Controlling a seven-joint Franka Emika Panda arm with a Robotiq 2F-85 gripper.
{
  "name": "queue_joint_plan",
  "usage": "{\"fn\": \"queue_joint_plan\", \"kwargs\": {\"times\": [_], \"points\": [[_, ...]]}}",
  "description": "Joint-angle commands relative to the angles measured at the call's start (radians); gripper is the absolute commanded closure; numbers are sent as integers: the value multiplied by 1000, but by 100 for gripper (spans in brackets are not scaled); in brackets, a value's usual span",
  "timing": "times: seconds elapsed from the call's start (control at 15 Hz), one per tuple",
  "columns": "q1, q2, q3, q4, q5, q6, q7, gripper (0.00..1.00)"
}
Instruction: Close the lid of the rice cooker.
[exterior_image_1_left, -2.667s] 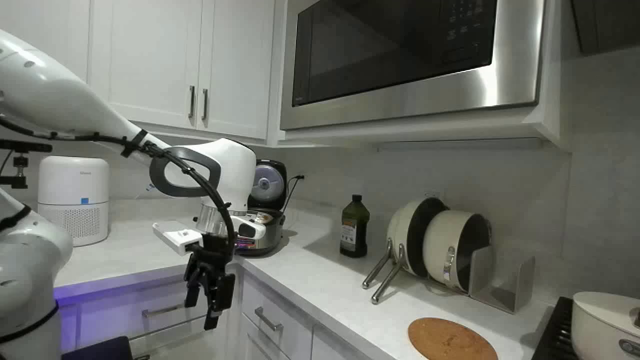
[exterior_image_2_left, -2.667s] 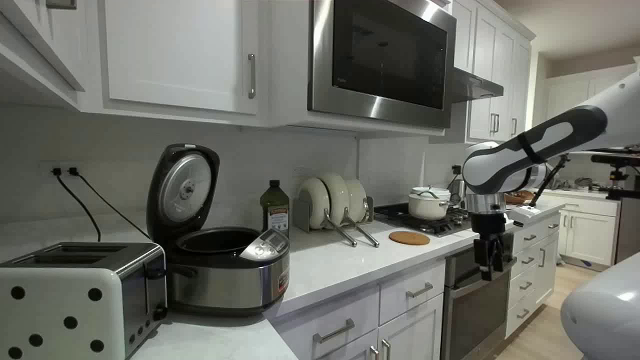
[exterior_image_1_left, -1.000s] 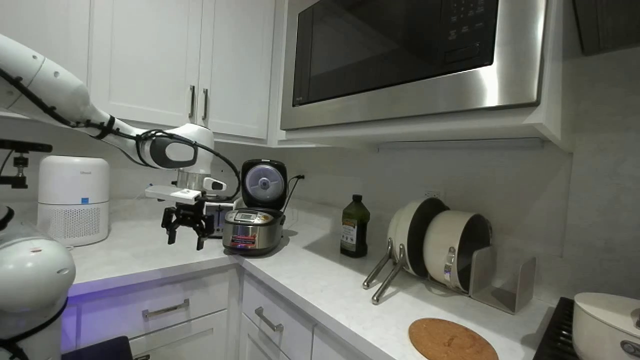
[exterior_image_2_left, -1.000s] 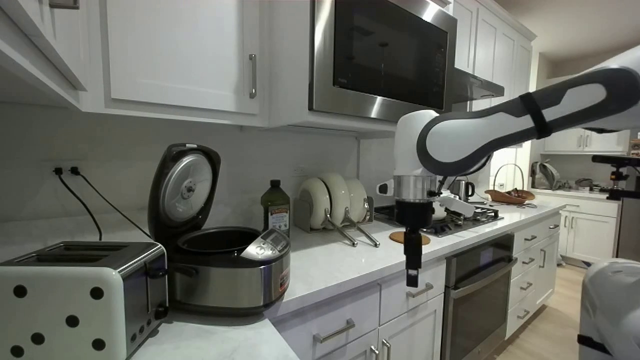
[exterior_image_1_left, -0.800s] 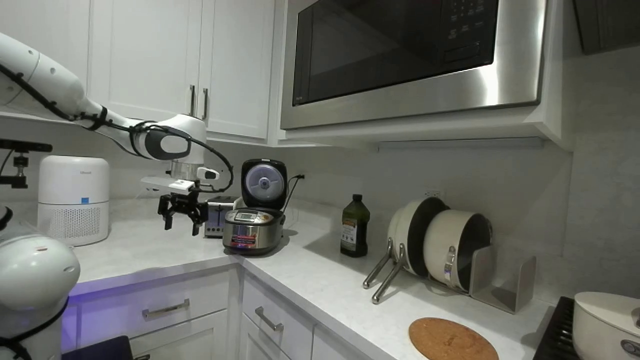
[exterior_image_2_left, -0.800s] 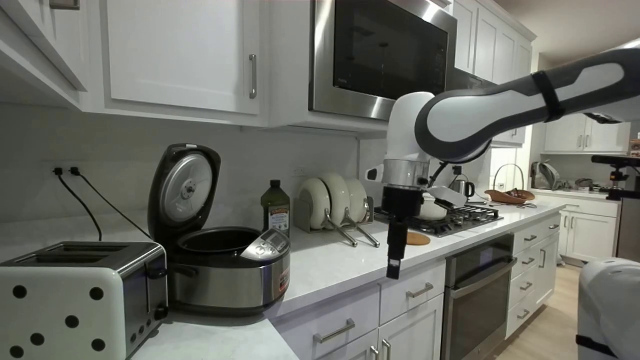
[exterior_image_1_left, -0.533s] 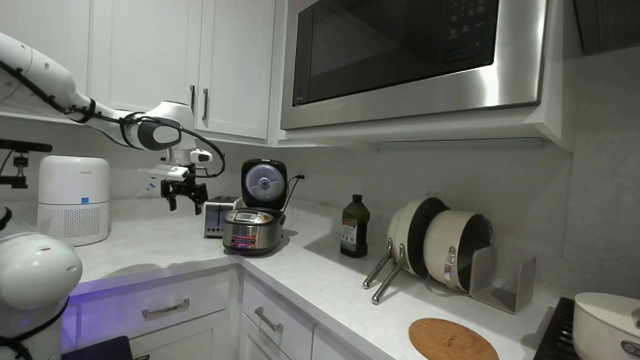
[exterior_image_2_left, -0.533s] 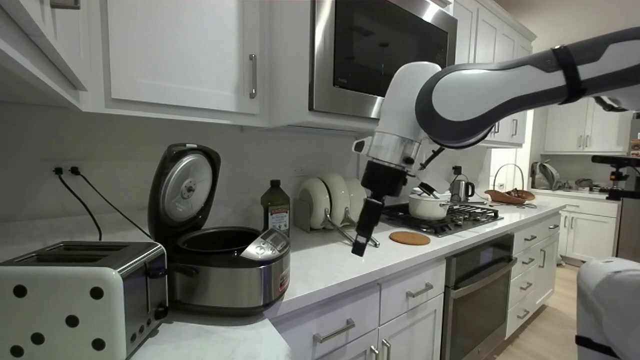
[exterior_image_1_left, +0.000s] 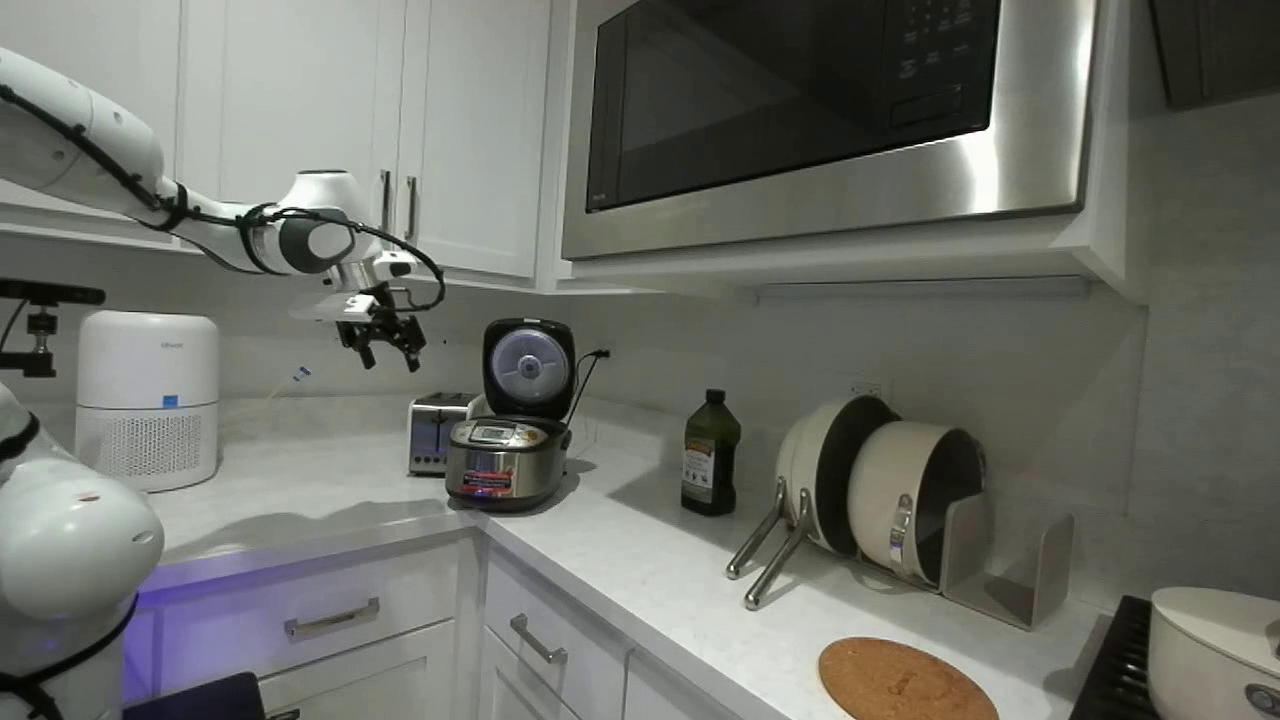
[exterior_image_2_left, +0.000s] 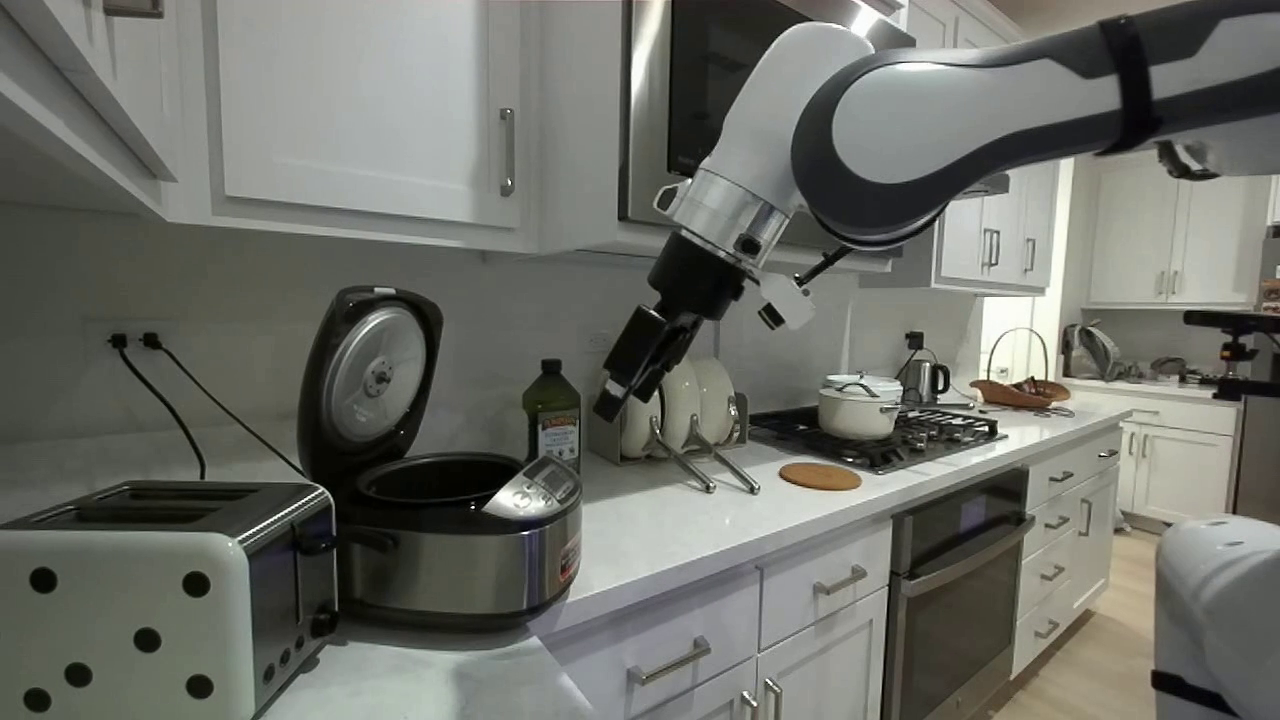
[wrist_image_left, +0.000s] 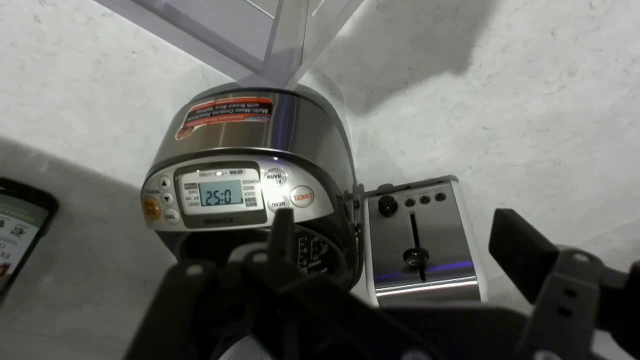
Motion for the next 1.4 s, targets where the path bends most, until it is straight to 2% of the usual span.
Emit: {"fn": "queue_joint_plan", "kwargs": {"times": [0.0, 0.8, 1.0, 1.33], "points": [[8, 14, -7, 9, -9, 0, 8, 0], [3, 33, -1, 29, -10, -7, 20, 0], [9, 79, 18, 113, -14, -3, 30, 0], [-4, 222, 60, 343, -44, 42, 28, 0]]}}
